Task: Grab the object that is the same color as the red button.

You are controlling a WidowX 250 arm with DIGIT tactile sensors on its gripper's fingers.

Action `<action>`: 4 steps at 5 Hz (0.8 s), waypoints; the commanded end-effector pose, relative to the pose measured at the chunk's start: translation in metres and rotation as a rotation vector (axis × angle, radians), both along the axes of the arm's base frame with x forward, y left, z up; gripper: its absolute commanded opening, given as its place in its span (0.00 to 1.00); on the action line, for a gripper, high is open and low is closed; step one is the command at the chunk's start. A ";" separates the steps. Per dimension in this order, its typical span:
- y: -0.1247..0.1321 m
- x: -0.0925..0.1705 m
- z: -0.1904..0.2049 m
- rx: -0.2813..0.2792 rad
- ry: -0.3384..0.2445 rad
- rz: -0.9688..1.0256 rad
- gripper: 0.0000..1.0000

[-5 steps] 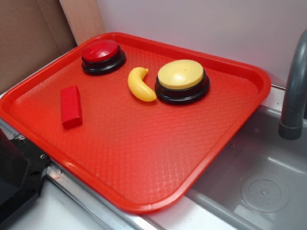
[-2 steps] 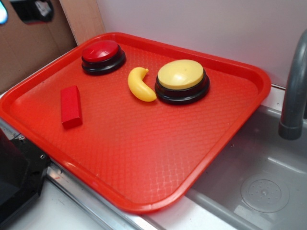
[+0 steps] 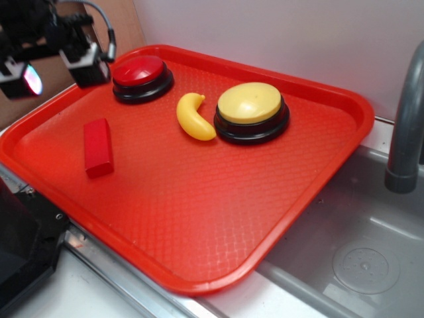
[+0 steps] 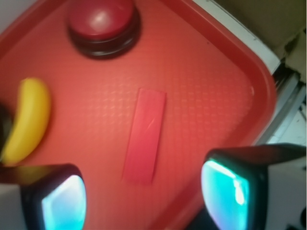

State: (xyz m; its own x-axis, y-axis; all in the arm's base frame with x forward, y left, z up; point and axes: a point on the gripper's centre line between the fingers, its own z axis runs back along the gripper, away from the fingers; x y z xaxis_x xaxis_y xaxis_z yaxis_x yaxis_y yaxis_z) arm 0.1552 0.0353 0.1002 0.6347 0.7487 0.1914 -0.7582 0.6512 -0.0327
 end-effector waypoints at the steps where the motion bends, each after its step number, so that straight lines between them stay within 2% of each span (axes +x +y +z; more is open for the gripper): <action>1: 0.014 0.003 -0.046 0.090 -0.022 0.054 1.00; 2: 0.016 0.008 -0.068 0.046 0.007 0.038 1.00; 3: 0.015 0.015 -0.079 0.019 -0.016 -0.009 1.00; 4: 0.017 0.020 -0.082 -0.033 -0.036 -0.011 1.00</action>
State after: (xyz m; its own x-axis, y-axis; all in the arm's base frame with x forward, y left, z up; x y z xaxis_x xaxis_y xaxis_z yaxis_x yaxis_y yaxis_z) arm 0.1778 0.0464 0.0182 0.6390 0.7475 0.1814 -0.7480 0.6588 -0.0803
